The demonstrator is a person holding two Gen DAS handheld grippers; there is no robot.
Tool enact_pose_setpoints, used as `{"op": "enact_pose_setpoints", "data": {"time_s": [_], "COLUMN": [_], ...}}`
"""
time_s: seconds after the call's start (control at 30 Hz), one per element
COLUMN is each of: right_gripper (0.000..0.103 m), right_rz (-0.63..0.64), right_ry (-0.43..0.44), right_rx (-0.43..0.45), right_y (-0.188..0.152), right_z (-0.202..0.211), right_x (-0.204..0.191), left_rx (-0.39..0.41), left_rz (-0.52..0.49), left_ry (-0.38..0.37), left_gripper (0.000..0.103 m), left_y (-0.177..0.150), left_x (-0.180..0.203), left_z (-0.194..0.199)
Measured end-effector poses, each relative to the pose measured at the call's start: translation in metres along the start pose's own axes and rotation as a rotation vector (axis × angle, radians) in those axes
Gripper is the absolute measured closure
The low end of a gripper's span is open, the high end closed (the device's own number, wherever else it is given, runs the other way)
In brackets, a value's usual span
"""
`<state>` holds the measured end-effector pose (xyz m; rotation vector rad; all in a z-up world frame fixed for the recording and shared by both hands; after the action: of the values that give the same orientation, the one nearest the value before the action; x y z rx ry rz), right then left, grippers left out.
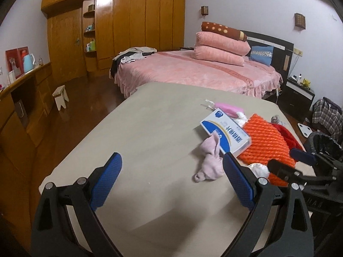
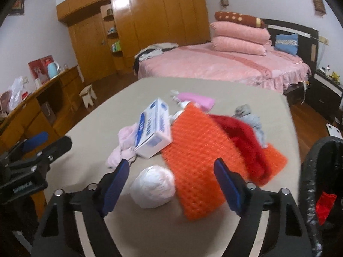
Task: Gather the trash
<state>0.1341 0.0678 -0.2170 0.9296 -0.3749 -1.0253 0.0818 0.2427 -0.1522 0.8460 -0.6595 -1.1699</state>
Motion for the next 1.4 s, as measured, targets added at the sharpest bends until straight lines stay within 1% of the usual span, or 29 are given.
{"op": "enact_pose_setpoints", "data": {"time_s": [0.1,0.3,0.37,0.4,0.43,0.53,0.7,0.8,1.0,1.07,1.1,1.13,1.2,1.27,1.37,1.4], "right_gripper": [0.032,0.041,0.046,0.051,0.055,0.064,0.068,0.068,0.068,0.068,0.068,0.068,0.068,0.068,0.068,0.068], "right_rz": [0.028,0.055,0.058,0.06,0.06,0.055,0.072,0.082,0.065,0.047,0.044,0.044,0.036,0.022,0.012,0.011], "right_ry": [0.02,0.033,0.047,0.053,0.052,0.05,0.058,0.066,0.025,0.009,-0.003,-0.01,-0.024,-0.034,-0.046,-0.048], "right_rx": [-0.028,-0.101,-0.123,-0.133,-0.135,-0.139,-0.125,-0.087,-0.023,-0.014,-0.01,-0.009,-0.007,-0.011,-0.014,-0.013], "right_y": [-0.006,-0.02,-0.023,-0.025,-0.025,-0.025,-0.021,-0.01,0.011,0.017,0.019,0.02,0.021,0.022,0.022,0.022], "right_z": [-0.007,-0.023,-0.027,-0.028,-0.028,-0.028,-0.021,-0.008,0.011,0.013,0.014,0.014,0.014,0.014,0.015,0.016], "right_x": [-0.012,-0.023,-0.024,-0.025,-0.025,-0.021,-0.02,-0.02,-0.003,0.008,0.012,0.016,0.024,0.032,0.042,0.045], "left_rx": [-0.011,-0.022,-0.024,-0.025,-0.026,-0.026,-0.023,-0.024,-0.035,-0.046,-0.058,-0.068,-0.086,-0.106,-0.142,-0.161], "left_rz": [0.0,0.01,0.014,0.016,0.017,0.022,0.019,0.022,0.018,0.01,0.005,0.003,0.002,-0.003,-0.014,-0.012], "left_ry": [-0.001,-0.004,-0.003,-0.001,-0.001,-0.001,-0.006,-0.014,-0.052,-0.063,-0.07,-0.076,-0.084,-0.088,-0.089,-0.096], "left_gripper": [0.011,0.011,0.011,0.011,0.011,0.011,0.011,0.011,0.011,0.014,0.022,0.025,0.026,0.03,0.037,0.042], "left_y": [-0.002,-0.008,-0.009,-0.009,-0.009,-0.009,-0.008,-0.006,-0.004,-0.003,-0.003,-0.004,-0.006,-0.009,-0.015,-0.017], "left_x": [-0.003,-0.008,-0.009,-0.01,-0.01,-0.01,-0.008,-0.005,0.015,0.026,0.031,0.034,0.041,0.047,0.054,0.056], "left_z": [-0.004,-0.008,-0.01,-0.01,-0.01,-0.01,-0.009,-0.009,-0.017,-0.024,-0.03,-0.034,-0.044,-0.055,-0.069,-0.074]}}
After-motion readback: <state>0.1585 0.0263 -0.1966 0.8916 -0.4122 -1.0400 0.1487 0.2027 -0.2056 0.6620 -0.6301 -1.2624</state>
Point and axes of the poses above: each gripper's, at about its wrist camera, not at the fingertips, and z roughly against the way its jaws point, x to its right, y to its top, the point moved 6 cm from there along -z, roughly the way its jaws point, and after that the axes turned 3 degrees about x, right-handed, at the moved point
